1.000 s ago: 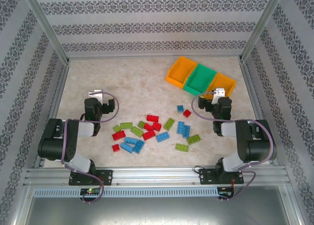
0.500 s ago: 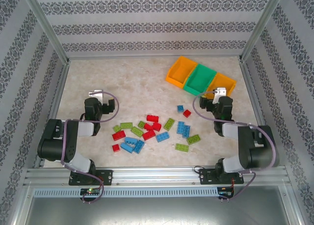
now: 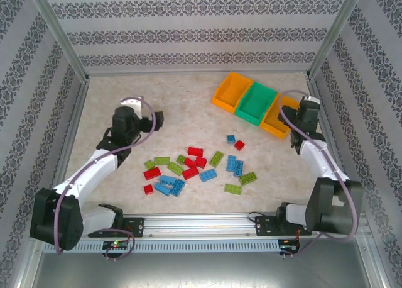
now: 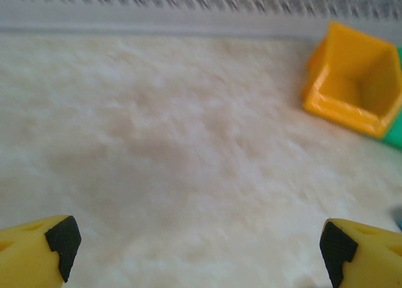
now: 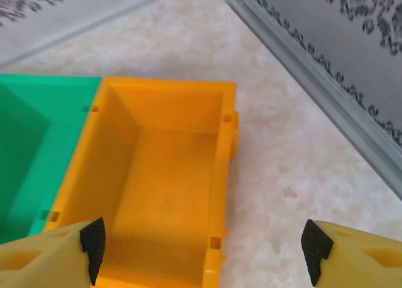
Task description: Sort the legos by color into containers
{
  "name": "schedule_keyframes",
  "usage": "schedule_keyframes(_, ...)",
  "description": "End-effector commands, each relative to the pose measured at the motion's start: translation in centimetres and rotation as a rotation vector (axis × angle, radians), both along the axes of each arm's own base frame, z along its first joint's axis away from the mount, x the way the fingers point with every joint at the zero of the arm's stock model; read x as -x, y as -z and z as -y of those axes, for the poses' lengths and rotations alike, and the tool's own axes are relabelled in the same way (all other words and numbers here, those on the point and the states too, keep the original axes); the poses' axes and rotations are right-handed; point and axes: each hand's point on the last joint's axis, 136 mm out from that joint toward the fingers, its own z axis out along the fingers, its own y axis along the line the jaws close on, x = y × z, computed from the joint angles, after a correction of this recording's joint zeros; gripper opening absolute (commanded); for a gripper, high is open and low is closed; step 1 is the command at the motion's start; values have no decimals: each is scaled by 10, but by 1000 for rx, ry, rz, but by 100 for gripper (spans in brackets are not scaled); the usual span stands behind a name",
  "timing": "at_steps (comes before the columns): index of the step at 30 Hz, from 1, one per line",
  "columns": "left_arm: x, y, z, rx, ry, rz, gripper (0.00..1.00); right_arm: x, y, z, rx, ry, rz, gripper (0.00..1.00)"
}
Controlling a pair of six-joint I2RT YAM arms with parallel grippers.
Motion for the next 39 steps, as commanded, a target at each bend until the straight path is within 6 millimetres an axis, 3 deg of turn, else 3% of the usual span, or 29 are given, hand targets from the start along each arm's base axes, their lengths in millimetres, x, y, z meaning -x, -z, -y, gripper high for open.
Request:
schedule_keyframes(1, 19, 21, 22, -1, 70, -98, 100, 4, 28, -4, -84, 8, -149, 79)
schedule_keyframes(4, 29, 29, 32, -27, 98, -119, 100, -3, 39, -1, -83, 12, -223, 76)
schedule_keyframes(10, 41, 38, 2, -74, -69, -179, 99, -16, 59, -6, -114, -32, -289, 65)
schedule_keyframes(15, 54, 35, -14, -34, -139, -120, 99, -24, 76, -13, -132, -86, -354, 47)
schedule_keyframes(21, 64, 40, -23, -27, -170, -129, 99, -28, 79, -29, -86, -146, -371, 22)
schedule_keyframes(29, 67, 44, -27, -22, -193, -142, 99, -38, 71, -98, -19, -379, -339, 11)
schedule_keyframes(39, 69, 45, -21, 13, -168, -150, 99, -55, 55, -170, -2, -560, -285, 14)
